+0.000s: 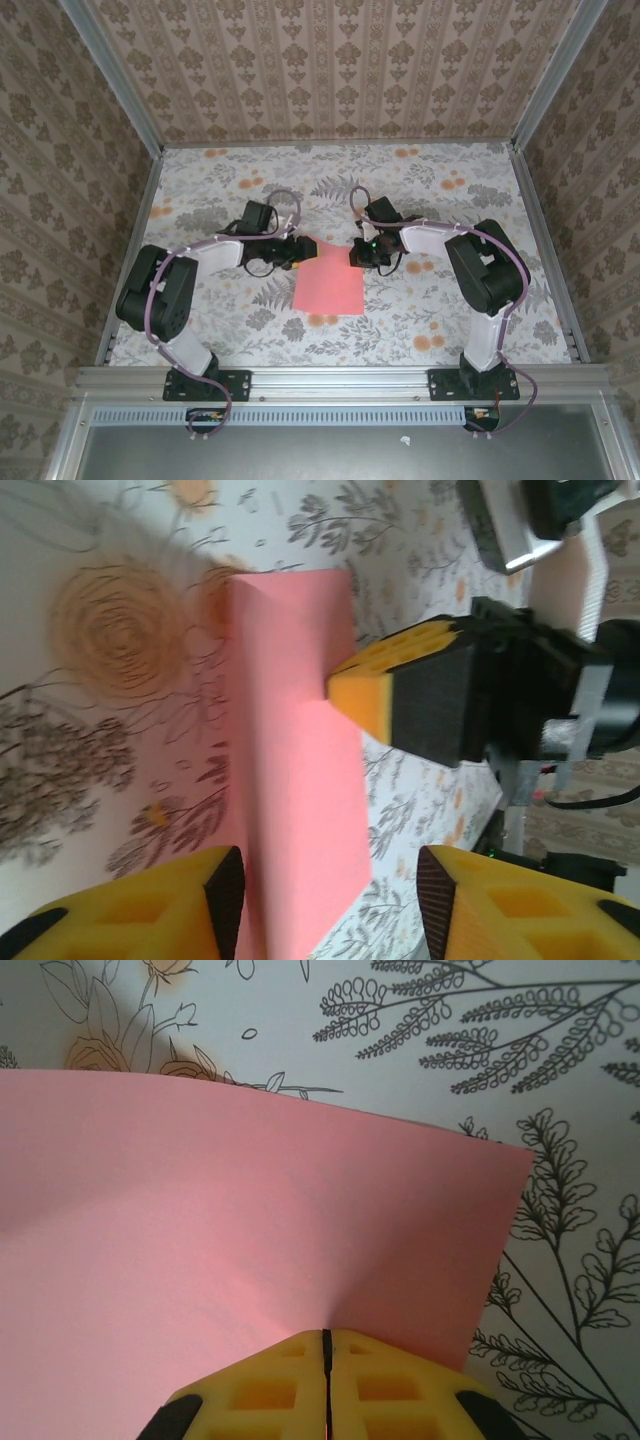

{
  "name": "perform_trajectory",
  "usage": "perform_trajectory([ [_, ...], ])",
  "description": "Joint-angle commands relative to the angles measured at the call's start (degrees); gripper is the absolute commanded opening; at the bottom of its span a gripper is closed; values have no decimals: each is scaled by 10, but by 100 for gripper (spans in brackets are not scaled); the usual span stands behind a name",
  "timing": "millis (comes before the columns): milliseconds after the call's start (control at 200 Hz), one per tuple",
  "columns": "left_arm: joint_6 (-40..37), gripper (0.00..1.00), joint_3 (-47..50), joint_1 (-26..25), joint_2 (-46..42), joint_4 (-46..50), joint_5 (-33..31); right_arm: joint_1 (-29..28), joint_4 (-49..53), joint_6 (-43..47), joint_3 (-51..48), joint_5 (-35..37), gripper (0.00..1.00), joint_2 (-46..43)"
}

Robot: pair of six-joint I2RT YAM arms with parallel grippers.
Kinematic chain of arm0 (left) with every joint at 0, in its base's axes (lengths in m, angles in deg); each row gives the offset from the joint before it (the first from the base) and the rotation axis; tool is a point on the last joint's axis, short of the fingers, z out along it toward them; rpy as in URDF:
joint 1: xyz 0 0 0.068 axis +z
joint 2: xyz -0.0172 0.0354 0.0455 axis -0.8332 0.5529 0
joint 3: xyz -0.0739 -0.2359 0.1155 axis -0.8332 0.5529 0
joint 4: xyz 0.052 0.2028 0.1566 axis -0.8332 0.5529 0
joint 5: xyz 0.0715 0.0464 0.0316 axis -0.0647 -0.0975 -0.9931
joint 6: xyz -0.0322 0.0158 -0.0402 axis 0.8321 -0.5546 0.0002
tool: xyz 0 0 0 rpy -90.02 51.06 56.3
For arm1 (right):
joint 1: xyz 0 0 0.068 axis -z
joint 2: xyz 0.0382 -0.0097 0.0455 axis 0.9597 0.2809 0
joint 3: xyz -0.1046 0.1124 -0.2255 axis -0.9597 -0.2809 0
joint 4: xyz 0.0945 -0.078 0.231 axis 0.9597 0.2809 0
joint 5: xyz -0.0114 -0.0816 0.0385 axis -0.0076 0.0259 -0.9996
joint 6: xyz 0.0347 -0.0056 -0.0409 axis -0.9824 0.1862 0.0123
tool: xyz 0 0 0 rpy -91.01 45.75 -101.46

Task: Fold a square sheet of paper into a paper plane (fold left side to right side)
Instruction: First fold in half a square sheet of paper at the center of the table.

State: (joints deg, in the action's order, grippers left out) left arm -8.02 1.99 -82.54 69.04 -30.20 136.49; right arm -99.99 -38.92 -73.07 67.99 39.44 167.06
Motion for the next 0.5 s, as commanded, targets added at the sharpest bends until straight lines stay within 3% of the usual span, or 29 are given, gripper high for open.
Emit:
perform_trajectory([
  [0, 50, 54, -20, -25, 3, -53, 38, -4, 15, -5, -5, 22, 8, 29],
  [345, 77, 57, -50, -52, 79, -93, 18, 4, -46, -27, -25, 2, 12, -10],
  [495, 82, 54, -51, -52, 91, -99, 9, 21, -60, -22, -38, 3, 24, -72],
])
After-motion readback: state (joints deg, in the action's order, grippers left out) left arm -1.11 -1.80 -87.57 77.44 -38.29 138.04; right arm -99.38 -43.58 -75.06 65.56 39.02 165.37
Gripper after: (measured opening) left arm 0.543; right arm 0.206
